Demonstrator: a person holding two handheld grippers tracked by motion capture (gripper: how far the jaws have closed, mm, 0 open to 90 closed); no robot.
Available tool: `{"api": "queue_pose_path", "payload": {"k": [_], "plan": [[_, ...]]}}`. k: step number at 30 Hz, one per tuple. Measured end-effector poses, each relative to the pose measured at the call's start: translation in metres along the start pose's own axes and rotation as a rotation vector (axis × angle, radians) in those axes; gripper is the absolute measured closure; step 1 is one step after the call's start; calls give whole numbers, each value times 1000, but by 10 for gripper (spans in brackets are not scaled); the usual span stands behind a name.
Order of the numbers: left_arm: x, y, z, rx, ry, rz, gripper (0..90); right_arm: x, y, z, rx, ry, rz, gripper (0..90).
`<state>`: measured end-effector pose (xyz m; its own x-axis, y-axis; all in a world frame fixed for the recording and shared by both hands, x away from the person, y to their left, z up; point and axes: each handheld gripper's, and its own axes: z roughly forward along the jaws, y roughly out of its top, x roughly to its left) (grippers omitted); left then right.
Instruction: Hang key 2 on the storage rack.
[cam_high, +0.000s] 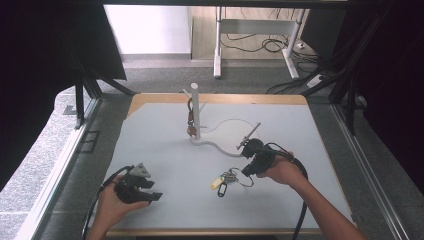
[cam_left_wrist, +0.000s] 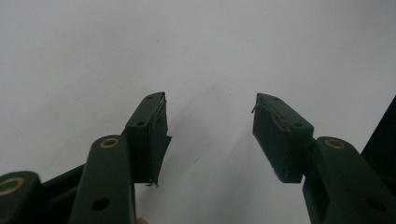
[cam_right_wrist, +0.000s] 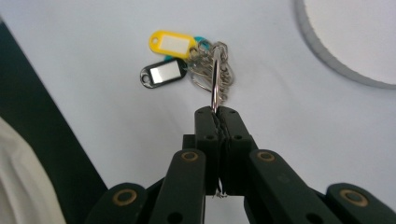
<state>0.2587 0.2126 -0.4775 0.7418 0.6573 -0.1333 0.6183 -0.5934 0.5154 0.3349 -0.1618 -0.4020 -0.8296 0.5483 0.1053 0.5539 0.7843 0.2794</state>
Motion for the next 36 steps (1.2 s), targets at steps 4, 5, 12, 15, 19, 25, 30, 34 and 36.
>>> {"api": "queue_pose_path", "payload": {"k": [4,5,12,15,19,25,30,34,36], "plan": [[0,0,1,2,-2,0,453,1,2,0,20,-9,-10,876],[0,0,1,3,-3,1,452,2,3,1,27,-26,-20,875],[-1,0,1,2,-5,1,449,7,13,5,77,-44,-46,867],[-1,0,0,0,-4,4,449,8,16,6,93,-68,-48,866],[0,-1,0,2,-6,-2,445,7,18,11,132,-77,-42,851],[2,-2,-1,-2,-7,-12,438,4,14,28,175,-65,-47,862],[3,-3,1,5,-11,-13,438,0,13,24,170,-58,-29,864],[3,-3,-1,-8,-7,-14,440,0,16,12,160,-67,-30,864],[2,-4,-1,-9,-10,-15,440,2,18,3,156,-69,-34,864]]}}
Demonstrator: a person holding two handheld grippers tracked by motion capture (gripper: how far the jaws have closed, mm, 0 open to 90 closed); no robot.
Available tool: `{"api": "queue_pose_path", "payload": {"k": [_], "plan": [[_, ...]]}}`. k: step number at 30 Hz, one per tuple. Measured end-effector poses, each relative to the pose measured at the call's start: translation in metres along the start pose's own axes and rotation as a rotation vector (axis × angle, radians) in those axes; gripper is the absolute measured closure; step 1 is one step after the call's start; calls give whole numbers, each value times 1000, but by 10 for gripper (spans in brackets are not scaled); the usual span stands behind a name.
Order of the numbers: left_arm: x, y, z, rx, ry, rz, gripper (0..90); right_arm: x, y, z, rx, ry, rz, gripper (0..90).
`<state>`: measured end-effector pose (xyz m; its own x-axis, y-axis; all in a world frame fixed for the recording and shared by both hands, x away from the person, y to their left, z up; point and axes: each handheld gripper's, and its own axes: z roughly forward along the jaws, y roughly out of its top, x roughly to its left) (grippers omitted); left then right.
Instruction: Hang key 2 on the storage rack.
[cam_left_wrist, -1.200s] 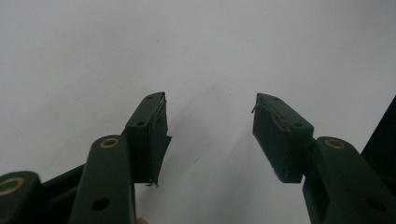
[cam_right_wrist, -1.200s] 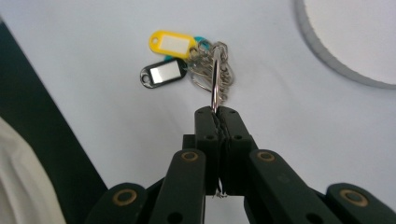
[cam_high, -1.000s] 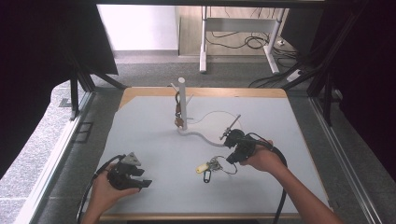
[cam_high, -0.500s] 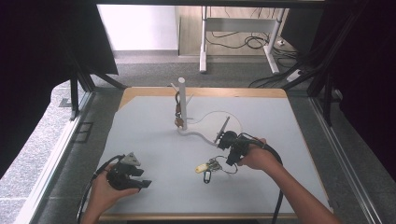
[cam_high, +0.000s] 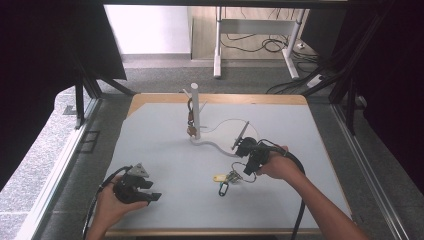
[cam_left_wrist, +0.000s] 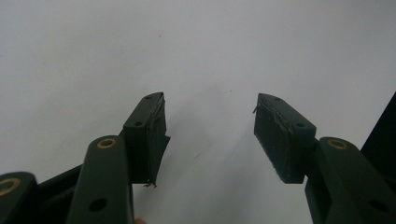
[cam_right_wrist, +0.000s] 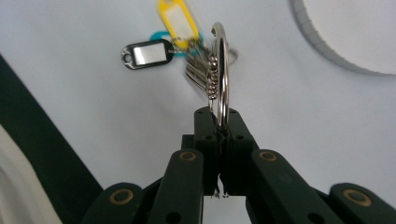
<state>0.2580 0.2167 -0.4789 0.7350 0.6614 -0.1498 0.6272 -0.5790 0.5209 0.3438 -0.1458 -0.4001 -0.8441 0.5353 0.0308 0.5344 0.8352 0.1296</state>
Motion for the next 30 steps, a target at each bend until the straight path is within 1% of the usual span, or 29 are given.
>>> {"api": "queue_pose_path", "payload": {"k": [3,5,11,13,15,18,20,23,24,26,27,30], "plan": [[-1,0,0,-3,0,0,440,0,2,-13,-7,3,-1,864],[-2,0,1,-9,-1,-10,440,-1,4,-22,-4,-3,-4,864],[-1,-1,0,-9,-5,-8,441,-4,15,-46,-5,-32,-8,864],[-1,-1,0,-10,-7,-8,441,-4,19,-52,1,-43,-11,864],[0,-1,0,-6,-7,-6,441,-5,23,-57,6,-46,-16,865],[0,-2,0,-10,-9,-15,441,-7,29,-63,15,-45,-20,864],[0,-2,-1,-12,-9,-16,441,-9,33,-68,24,-42,-23,864],[0,-2,-1,-13,-11,-13,442,-13,39,-75,30,-51,-18,864],[0,-2,-1,-12,-12,-12,441,-15,42,-78,27,-54,-9,865],[1,-2,-1,-13,-12,-12,441,-19,46,-84,30,-59,-10,864],[1,-3,-1,-13,-13,-15,441,-21,48,-86,24,-55,1,865],[1,-3,-2,-16,-13,-16,442,-29,52,-94,21,-67,18,864]]}}
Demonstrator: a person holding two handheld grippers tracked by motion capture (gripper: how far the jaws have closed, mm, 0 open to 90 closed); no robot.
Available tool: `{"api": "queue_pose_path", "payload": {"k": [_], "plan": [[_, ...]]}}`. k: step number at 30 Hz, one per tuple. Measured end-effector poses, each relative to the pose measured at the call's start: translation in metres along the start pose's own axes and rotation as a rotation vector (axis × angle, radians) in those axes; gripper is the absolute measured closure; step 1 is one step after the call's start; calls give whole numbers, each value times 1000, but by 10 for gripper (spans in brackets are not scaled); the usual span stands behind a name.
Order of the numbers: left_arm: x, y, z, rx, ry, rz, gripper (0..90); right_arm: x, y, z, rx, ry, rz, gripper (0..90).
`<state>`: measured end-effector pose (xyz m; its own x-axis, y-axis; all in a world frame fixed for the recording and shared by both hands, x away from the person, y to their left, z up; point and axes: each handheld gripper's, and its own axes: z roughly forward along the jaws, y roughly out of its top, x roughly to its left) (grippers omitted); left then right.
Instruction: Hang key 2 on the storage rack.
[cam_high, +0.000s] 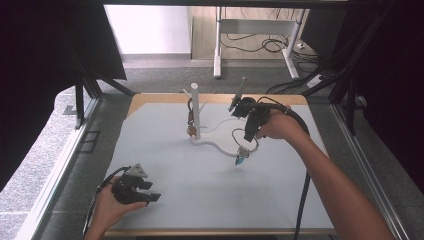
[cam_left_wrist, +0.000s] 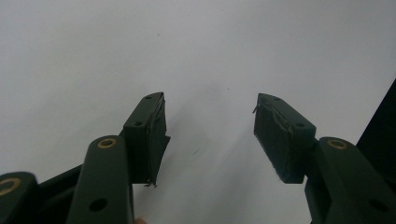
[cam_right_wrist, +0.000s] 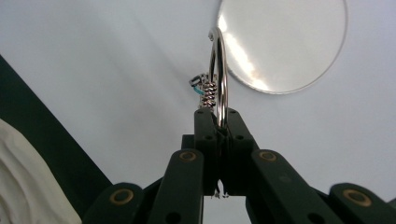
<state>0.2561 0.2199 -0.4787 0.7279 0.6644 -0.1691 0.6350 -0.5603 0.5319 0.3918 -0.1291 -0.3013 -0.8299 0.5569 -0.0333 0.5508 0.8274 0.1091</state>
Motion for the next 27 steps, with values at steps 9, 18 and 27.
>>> {"api": "queue_pose_path", "payload": {"k": [9,18,27], "plan": [[0,0,1,6,-7,8,442,-23,13,-8,-22,-14,76,865],[0,0,1,7,-6,14,442,-41,33,-4,-24,-25,112,865],[4,-3,0,-1,-17,-4,441,-51,53,1,-24,-21,141,865]]}}
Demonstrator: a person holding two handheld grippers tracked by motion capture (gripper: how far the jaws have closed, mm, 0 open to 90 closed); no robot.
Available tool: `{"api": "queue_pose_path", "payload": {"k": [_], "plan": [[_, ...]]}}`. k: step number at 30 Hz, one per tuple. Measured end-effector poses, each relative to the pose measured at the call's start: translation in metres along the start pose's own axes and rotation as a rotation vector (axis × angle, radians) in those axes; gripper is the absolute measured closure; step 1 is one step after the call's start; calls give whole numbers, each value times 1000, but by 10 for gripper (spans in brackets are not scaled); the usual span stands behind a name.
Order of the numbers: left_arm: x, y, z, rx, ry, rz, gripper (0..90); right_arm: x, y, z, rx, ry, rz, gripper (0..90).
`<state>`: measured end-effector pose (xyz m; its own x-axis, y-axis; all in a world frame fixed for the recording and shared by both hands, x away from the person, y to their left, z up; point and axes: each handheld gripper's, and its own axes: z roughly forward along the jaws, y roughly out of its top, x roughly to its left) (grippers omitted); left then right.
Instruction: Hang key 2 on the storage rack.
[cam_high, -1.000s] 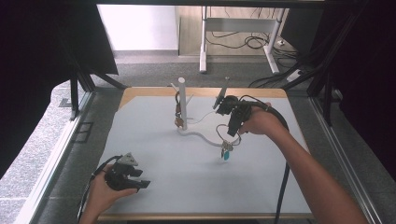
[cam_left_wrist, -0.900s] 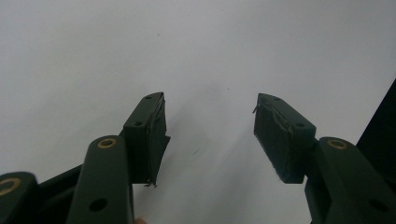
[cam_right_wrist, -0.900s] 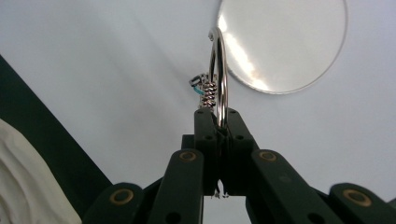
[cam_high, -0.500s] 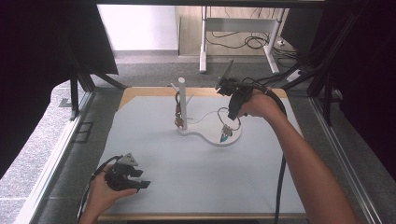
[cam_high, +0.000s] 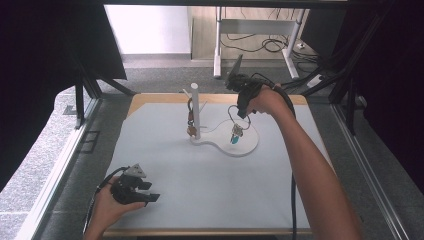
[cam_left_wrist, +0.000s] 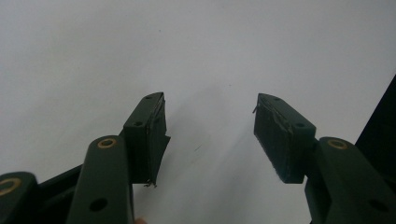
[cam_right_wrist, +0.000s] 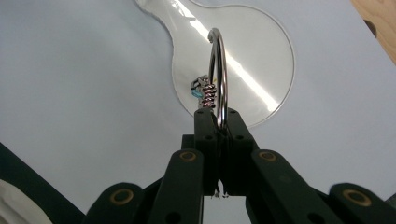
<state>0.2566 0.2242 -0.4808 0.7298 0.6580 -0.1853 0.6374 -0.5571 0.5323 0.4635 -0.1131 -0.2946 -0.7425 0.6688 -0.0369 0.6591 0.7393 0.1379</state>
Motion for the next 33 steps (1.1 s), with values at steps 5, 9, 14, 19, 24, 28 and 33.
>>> {"api": "queue_pose_path", "payload": {"k": [5,9,14,19,24,28,33], "plan": [[2,0,1,8,-3,5,441,-2,11,3,4,-10,0,865],[1,-2,2,9,-7,0,441,-5,18,5,-16,-13,11,865],[1,-1,-1,1,-5,1,440,-6,25,9,-30,-21,16,865],[0,5,-4,-14,-12,13,439,-6,35,10,-34,-34,12,865],[-1,10,-4,-25,-26,32,436,-5,45,13,-51,-46,32,865],[2,12,-7,-35,-33,34,436,-4,57,18,-45,-61,30,865],[5,11,-7,-34,-41,29,436,-3,72,26,-58,-58,30,865]]}}
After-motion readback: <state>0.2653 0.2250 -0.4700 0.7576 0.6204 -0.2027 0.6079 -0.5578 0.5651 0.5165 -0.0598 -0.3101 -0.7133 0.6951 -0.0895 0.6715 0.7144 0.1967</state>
